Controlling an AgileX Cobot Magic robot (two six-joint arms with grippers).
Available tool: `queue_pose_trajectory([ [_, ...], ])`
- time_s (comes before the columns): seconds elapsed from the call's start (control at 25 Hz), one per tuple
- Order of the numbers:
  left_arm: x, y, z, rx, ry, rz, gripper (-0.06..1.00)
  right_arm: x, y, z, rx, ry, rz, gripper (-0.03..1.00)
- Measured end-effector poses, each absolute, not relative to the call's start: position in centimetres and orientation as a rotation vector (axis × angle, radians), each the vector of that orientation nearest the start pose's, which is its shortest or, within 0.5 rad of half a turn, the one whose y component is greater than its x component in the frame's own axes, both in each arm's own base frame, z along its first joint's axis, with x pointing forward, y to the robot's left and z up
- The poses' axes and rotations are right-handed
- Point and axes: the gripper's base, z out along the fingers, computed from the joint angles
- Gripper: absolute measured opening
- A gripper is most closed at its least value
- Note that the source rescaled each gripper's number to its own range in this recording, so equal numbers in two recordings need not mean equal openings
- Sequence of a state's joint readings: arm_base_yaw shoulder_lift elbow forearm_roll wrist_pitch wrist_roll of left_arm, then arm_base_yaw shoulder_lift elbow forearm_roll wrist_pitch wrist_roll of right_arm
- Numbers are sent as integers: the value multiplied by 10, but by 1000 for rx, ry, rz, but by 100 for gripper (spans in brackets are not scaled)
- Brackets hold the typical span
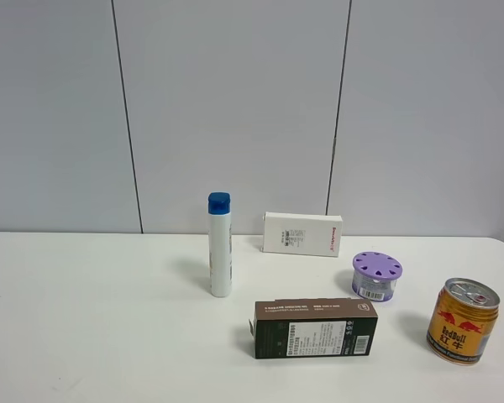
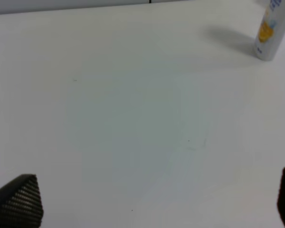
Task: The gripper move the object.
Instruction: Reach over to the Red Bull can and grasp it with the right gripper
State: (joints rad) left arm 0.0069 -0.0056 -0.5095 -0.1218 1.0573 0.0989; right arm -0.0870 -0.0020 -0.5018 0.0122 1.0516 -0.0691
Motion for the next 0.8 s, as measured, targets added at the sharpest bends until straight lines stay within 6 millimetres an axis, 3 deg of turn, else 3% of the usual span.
queue_pose_trajectory([
  [0.8,-7,-10,281,99,2018,-78,100,-5,1,278,18,2032,-84,100],
])
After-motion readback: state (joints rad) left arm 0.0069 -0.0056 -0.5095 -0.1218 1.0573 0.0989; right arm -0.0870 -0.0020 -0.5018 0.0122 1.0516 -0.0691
